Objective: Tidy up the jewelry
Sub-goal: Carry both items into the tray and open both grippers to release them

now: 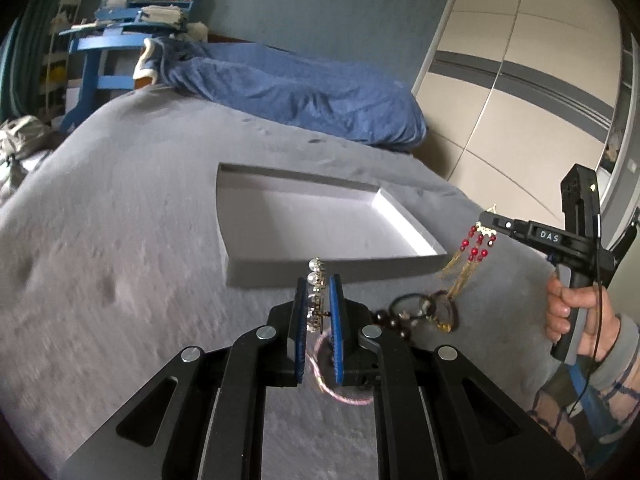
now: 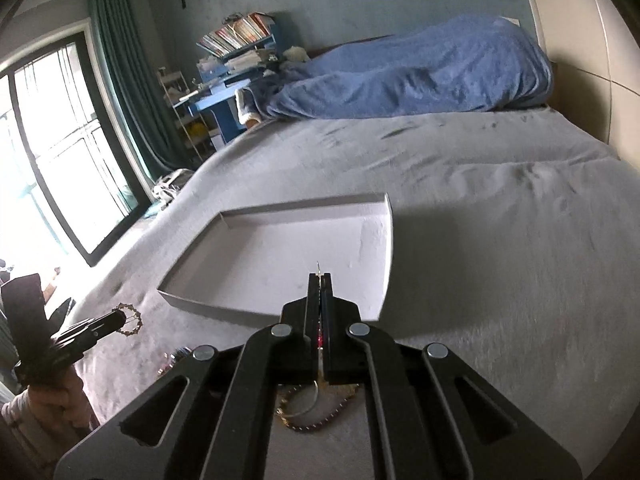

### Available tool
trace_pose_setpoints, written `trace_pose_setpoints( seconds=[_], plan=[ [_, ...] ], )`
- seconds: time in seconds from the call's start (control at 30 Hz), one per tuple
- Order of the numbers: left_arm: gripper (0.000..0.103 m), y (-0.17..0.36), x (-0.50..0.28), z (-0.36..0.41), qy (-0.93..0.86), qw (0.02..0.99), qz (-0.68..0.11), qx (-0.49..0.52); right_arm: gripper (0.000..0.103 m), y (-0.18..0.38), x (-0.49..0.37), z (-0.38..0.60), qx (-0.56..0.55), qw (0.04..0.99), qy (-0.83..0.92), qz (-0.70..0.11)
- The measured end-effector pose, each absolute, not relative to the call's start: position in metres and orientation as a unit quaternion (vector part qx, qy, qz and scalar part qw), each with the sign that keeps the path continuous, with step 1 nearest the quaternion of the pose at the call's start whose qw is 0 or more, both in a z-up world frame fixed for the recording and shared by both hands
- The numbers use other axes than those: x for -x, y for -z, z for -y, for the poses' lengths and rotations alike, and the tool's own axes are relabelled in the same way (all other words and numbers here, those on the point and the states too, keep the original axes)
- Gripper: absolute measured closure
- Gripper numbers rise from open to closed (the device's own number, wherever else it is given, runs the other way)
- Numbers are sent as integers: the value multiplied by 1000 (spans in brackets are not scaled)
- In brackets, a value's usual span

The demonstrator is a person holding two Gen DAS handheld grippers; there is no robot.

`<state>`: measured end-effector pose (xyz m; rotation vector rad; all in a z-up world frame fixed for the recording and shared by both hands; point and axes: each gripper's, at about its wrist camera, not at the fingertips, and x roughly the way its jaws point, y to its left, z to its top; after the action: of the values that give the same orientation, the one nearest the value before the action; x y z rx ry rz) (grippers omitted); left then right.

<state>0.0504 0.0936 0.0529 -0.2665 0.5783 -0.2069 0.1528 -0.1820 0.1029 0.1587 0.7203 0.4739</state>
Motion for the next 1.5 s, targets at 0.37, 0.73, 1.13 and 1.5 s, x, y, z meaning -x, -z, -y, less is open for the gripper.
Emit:
trace_pose_setpoints(
  seconds=[0.37,0.73,1.13,1.5],
  plan=[
    [92,-89,-94,-87,92,953,-272,97,102,-140,-187,158,-60,915,-240,-318],
    [92,-69,-157,-79,68,941,-325,69,102,-96,-226,130,-30,898,-222,-379],
    [68,-28,-167,-74,48,925,-374,47,102,-44,-231,125,-17,875,-204,-439],
    [29,-32,-121,-82,35,942,-328,59,61,-53,-203,154,-34,897,-189,-398]
  ],
)
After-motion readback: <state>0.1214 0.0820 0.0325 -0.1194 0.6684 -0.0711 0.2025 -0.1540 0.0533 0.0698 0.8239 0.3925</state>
